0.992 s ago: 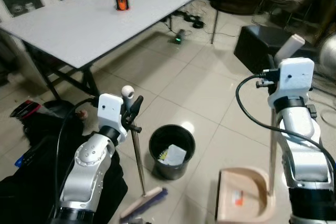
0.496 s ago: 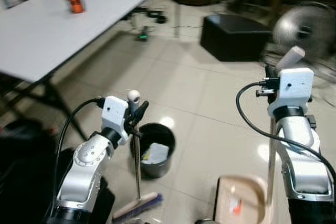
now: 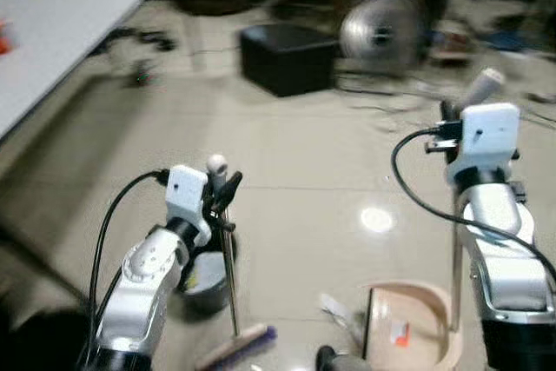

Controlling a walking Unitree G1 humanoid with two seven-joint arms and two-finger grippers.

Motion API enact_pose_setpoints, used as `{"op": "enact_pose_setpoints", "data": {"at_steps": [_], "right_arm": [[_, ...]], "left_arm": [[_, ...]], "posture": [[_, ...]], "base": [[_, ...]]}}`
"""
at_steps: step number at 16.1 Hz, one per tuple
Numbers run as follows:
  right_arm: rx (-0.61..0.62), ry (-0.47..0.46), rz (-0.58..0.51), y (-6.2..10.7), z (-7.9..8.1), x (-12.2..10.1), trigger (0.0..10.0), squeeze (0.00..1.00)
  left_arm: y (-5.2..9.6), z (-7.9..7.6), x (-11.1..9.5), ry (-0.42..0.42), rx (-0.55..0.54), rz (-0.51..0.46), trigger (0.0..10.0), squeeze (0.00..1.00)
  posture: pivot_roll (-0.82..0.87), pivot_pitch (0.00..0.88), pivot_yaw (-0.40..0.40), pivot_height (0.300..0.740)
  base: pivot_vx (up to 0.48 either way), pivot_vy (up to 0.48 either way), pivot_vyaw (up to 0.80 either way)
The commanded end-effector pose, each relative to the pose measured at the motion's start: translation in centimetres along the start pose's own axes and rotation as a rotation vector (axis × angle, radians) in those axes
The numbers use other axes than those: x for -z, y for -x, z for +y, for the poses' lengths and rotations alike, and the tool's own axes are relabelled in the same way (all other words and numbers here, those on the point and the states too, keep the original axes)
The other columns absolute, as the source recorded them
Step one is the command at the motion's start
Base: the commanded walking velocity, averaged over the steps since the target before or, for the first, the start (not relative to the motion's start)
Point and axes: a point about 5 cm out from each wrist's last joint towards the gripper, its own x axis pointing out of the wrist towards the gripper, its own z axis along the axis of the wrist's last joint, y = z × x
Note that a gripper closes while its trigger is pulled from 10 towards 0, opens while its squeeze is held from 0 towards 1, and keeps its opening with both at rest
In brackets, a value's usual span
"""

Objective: Sweep floor

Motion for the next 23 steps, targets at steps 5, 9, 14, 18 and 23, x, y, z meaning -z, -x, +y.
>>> {"op": "enact_pose_setpoints", "data": {"at_steps": [5, 9, 14, 18, 23], "right_arm": [[0.061, 0.068, -0.032, -0.7, -2.9, -1.3, 10.0, 0.00], [0.040, 0.047, -0.011, -1.6, -2.4, -1.4, 10.0, 0.00], [0.006, 0.051, 0.005, -1.3, -1.2, -1.0, 10.0, 0.00], [-0.009, -0.011, -0.007, -0.7, -0.4, -1.1, 10.0, 0.00], [-0.026, -0.020, 0.009, -0.1, 0.0, -0.7, 10.0, 0.00]], "left_arm": [[-0.8, -0.3, -1.2, -0.025, 0.016, -0.048, 10.0, 0.00], [-1.2, -0.5, -1.8, -0.037, 0.007, -0.068, 10.0, 0.00], [-1.6, -0.3, -2.8, -0.058, -0.070, -0.113, 10.0, 0.00], [-2.3, 0.5, -3.0, -0.034, -0.153, -0.086, 10.0, 0.00], [-2.3, 0.0, -4.2, -0.056, -0.167, -0.147, 10.0, 0.00]], "posture": [[-0.01, 0.005, 0.034, 0.740], [-0.01, 0.003, 0.033, 0.740], [-0.02, 0.009, 0.026, 0.740], [-0.02, 0.019, 0.030, 0.740], [-0.02, 0.048, 0.026, 0.740]], "base": [[0.000, -0.231, -0.64], [0.000, -0.341, 0.00], [0.000, -0.269, 0.00], [0.000, 0.000, 0.00], [0.000, 0.000, 0.00]]}}
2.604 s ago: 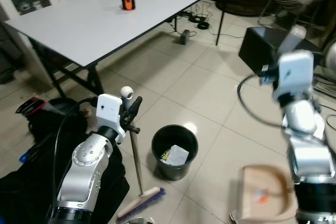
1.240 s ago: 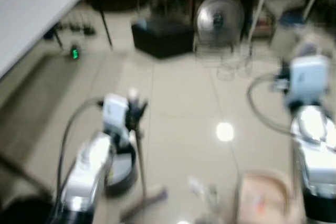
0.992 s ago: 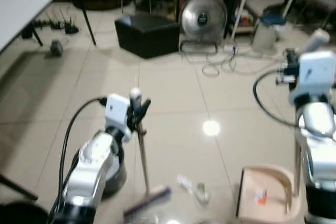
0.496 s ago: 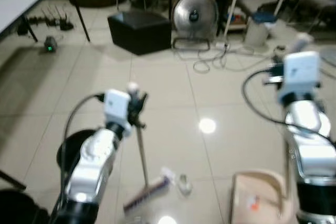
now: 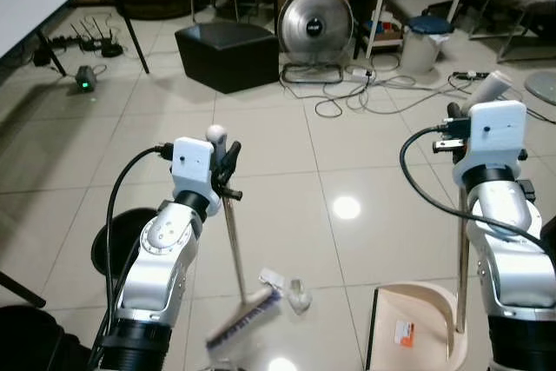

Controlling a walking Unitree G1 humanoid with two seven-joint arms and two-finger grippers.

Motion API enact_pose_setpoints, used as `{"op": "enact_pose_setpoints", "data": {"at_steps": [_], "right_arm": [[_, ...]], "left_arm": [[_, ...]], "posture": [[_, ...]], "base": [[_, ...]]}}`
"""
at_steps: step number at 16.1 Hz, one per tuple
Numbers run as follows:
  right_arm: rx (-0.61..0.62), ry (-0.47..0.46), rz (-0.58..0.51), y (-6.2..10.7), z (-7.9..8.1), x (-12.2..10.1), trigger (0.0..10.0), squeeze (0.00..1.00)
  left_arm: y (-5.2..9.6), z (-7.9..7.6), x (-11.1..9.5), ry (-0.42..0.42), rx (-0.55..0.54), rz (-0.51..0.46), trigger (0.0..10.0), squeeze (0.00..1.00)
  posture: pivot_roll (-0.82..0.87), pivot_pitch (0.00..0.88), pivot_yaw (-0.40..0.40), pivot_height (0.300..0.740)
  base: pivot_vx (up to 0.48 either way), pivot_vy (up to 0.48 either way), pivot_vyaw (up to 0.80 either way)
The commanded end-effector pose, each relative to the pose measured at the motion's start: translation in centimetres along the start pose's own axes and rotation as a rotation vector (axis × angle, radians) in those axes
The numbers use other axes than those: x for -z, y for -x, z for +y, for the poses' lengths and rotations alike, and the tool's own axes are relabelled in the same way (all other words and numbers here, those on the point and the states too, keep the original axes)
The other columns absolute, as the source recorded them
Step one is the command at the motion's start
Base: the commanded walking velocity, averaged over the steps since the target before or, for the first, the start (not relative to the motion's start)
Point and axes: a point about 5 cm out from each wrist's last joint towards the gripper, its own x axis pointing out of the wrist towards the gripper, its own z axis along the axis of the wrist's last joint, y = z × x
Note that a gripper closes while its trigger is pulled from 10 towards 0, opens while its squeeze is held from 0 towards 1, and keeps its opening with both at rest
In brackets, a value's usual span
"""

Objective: Sweep floor

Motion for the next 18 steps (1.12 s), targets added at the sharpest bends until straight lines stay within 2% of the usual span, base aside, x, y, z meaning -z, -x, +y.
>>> {"op": "enact_pose_setpoints", "data": {"at_steps": [1, 4, 8, 10, 18], "right_arm": [[-0.012, -0.014, -0.041, 0.10, 0.18, -0.97, 10.0, 0.00], [-0.015, -0.009, -0.038, 0.22, 0.23, -0.88, 10.0, 0.00], [-0.034, 0.009, -0.030, 0.44, 0.37, -0.72, 10.0, 0.00], [-0.009, -0.023, -0.035, 0.53, 0.23, -0.66, 10.0, 0.00], [-0.033, 0.000, -0.018, 1.05, 0.45, -0.24, 10.0, 0.00]], "left_arm": [[-0.06, 0.11, -1.88, -0.029, -0.027, -0.099, 10.0, 0.00], [0.08, 0.27, -2.13, -0.033, -0.066, -0.123, 10.0, 0.00], [0.22, 0.28, -2.39, -0.033, -0.065, -0.133, 10.0, 0.00], [0.12, 0.12, -2.22, -0.032, -0.054, -0.128, 10.0, 0.00], [0.22, 0.42, -1.96, -0.045, -0.046, -0.106, 10.0, 0.00]], "posture": [[-0.02, 0.049, 0.025, 0.740], [-0.02, 0.070, 0.025, 0.740], [-0.02, 0.070, 0.033, 0.740], [-0.02, 0.076, 0.042, 0.740], [-0.02, 0.092, 0.041, 0.740]], "base": [[0.000, 0.000, 0.00], [0.084, 0.000, 0.00], [0.328, 0.000, 0.42], [0.339, 0.000, 0.00], [0.341, 0.000, 0.00]]}}
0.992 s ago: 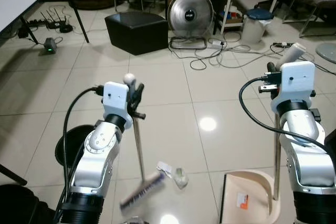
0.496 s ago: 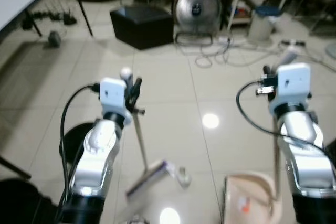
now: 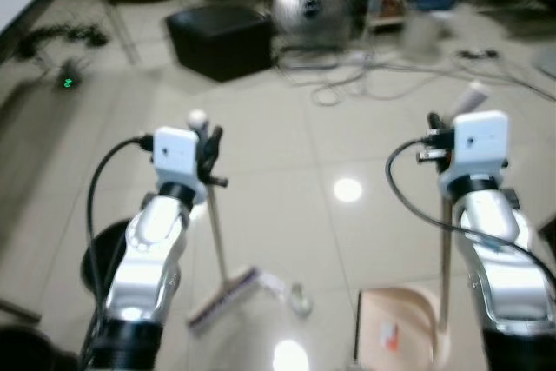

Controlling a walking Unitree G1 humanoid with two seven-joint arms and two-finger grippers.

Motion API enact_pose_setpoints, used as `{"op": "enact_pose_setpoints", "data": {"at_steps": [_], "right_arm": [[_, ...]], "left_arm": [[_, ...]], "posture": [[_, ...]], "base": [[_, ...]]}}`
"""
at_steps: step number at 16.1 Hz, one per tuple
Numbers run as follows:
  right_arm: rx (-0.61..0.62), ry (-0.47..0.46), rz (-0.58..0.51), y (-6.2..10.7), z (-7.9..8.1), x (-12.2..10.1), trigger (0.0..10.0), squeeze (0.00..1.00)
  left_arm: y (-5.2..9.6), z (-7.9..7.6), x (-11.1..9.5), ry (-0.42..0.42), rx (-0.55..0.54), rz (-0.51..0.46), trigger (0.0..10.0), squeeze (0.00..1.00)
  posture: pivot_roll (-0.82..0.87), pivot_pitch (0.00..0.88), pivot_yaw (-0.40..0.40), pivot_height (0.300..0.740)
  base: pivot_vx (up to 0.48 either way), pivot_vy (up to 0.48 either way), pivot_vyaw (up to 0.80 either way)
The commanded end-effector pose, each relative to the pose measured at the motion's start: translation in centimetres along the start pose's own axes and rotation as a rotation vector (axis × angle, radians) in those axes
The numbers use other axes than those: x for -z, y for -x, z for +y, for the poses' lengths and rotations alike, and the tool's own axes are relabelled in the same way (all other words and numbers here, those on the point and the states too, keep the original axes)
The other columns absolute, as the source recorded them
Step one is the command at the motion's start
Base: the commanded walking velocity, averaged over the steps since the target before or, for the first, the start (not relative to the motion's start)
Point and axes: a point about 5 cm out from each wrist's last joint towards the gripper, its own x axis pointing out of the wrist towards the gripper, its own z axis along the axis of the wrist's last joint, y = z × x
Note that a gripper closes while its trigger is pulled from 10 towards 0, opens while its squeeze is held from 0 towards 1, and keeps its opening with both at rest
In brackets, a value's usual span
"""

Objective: Sweep floor

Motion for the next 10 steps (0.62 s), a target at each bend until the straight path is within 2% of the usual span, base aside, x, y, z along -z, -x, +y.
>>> {"op": "enact_pose_setpoints", "data": {"at_steps": [1, 10], "right_arm": [[-0.019, 0.014, -0.049, -0.23, 0.53, -1.24, 10.0, 0.00], [-0.022, 0.014, -0.064, -0.46, 0.42, -1.44, 10.0, 0.00]], "left_arm": [[0.29, 0.66, -0.45, 0.001, -0.014, -0.024, 10.0, 0.00], [0.17, 0.89, -0.34, 0.002, -0.027, -0.023, 10.0, 0.00]], "posture": [[-0.01, 0.092, 0.035, 0.740], [-0.02, 0.087, 0.033, 0.740]], "base": [[0.341, 0.000, 0.00], [0.341, 0.000, 0.00]]}}
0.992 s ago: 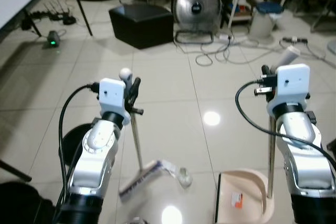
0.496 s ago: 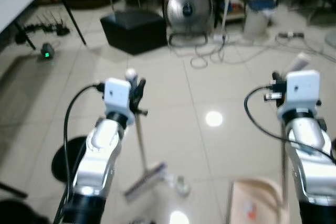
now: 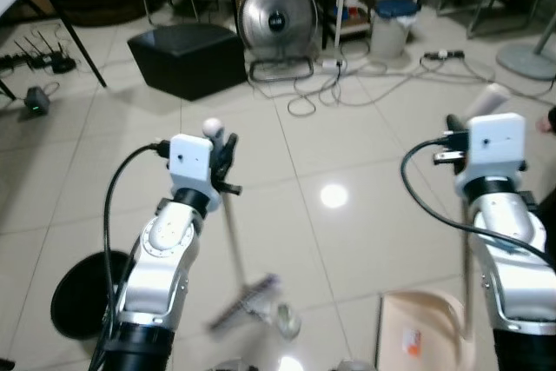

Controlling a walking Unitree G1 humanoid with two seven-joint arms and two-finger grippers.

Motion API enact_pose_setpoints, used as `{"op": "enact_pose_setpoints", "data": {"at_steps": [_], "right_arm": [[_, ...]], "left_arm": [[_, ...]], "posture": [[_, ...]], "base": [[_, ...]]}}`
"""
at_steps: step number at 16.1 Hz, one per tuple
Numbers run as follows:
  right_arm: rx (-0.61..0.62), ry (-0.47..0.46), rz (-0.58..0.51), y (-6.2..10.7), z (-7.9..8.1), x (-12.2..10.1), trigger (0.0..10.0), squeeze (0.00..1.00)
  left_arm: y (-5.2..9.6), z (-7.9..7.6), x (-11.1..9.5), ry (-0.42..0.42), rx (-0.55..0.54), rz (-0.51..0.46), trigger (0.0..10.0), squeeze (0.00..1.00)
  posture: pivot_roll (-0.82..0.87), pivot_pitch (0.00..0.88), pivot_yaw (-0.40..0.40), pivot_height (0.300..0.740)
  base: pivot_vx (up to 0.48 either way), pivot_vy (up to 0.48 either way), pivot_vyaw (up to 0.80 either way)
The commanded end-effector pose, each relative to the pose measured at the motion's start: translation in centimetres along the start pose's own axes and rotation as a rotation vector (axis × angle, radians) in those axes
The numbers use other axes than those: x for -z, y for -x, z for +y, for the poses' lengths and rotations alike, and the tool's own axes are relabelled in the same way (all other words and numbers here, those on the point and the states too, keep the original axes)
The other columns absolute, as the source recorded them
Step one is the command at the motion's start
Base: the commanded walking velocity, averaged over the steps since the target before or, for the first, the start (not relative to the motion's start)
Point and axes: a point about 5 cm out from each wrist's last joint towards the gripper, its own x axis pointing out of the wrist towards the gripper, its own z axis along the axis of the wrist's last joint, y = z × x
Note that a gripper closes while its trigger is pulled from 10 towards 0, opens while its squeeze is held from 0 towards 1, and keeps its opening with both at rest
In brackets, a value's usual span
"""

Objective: Sweep floor

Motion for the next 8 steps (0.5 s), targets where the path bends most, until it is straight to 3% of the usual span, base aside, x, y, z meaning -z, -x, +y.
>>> {"op": "enact_pose_setpoints", "data": {"at_steps": [1, 5, 8], "right_arm": [[-0.027, -0.015, -0.061, -0.2, 0.8, -1.2, 10.0, 0.00], [-0.016, -0.030, -0.076, -0.5, 0.9, -1.3, 10.0, 0.00], [-0.066, -0.043, -0.134, -1.3, 2.2, -1.5, 10.0, 0.00]], "left_arm": [[0.1, 1.5, -0.7, -0.027, -0.062, -0.036, 10.0, 0.00], [0.1, 1.9, -0.6, -0.036, -0.074, -0.025, 10.0, 0.00], [-0.6, 2.2, -0.3, -0.044, -0.108, -0.021, 10.0, 0.00]], "posture": [[-0.02, 0.087, 0.033, 0.740], [-0.01, 0.080, 0.035, 0.740], [0.01, 0.096, 0.042, 0.740]], "base": [[0.000, 0.000, 0.00], [0.000, 0.000, 0.00], [0.000, 0.000, 0.00]]}}
